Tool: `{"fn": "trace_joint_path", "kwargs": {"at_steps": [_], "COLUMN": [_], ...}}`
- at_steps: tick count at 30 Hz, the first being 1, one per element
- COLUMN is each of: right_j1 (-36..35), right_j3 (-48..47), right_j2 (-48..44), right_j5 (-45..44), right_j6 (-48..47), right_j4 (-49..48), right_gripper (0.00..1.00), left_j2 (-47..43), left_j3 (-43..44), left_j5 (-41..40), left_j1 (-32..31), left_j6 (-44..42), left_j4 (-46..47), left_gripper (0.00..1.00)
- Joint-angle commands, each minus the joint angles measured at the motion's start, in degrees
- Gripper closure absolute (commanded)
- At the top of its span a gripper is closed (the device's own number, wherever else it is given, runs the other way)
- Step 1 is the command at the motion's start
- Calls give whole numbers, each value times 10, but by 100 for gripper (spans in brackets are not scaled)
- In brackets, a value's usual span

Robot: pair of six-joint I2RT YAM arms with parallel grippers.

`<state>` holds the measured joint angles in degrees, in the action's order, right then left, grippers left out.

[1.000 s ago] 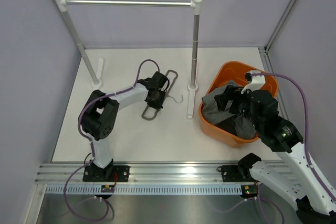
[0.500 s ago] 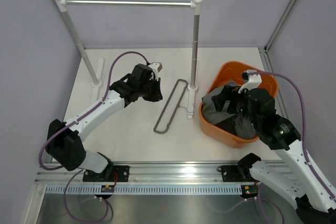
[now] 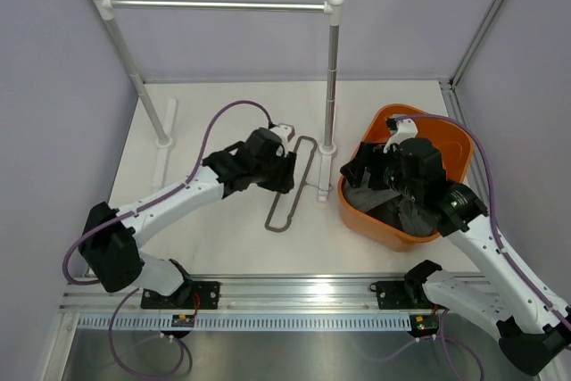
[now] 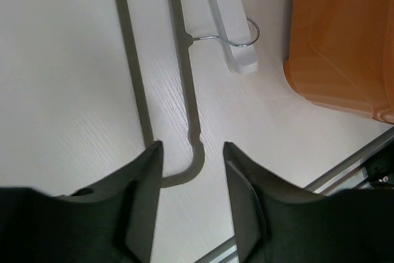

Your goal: Remove the shorts from the hanger

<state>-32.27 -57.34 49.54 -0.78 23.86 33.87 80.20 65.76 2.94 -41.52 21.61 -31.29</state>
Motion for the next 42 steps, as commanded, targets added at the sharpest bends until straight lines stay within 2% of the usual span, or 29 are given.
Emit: {"fn": "trace_joint_path", "kwargs": {"at_steps": [1,4,9,12,17,24,26,27,28,30,35,42], "right_j1": [-4,-4,-4,-4,-4,-4,-4,-4,-5,-5,-5,-4], "right_j3": [-3,-3,-4,-8,-8,-8,-8,-9,-10,-12,-17,-15], "right_j2": [-3,-2,-18,-32,-47,-52,-51,-51,-51,-54,-65,-65], "right_j5": [-4,-5,-19,-39,-48,-51,-48,-48,-48,-50,-62,-63], "right_j6": [3,7,8,1,-1,-2,-1,-1,-2,-3,-7,-6], "right_j4": [-20,-25,-9,7,21,23,23,23,25,29,36,33], "right_gripper": [15,16,16,16,16,16,16,16,16,16,17,17], "left_j2": [42,94,194,258,317,353,356,361,362,357,271,174], "left_j3": [-11,3,58,102,115,109,104,104,103,98,83,115], "left_j5": [-149,-218,-279,-325,-320,-305,-291,-277,-268,-241,-214,-189], "left_j1": [-81,-117,-133,-138,-138,-137,-134,-129,-127,-121,-117,-117], "left_j6": [13,29,41,52,49,42,39,38,38,33,20,-4], "left_j4": [21,61,82,55,72,83,98,98,103,106,111,69], "left_gripper": [42,34,35,39,43,51,58,73,85,99,100,100]}}
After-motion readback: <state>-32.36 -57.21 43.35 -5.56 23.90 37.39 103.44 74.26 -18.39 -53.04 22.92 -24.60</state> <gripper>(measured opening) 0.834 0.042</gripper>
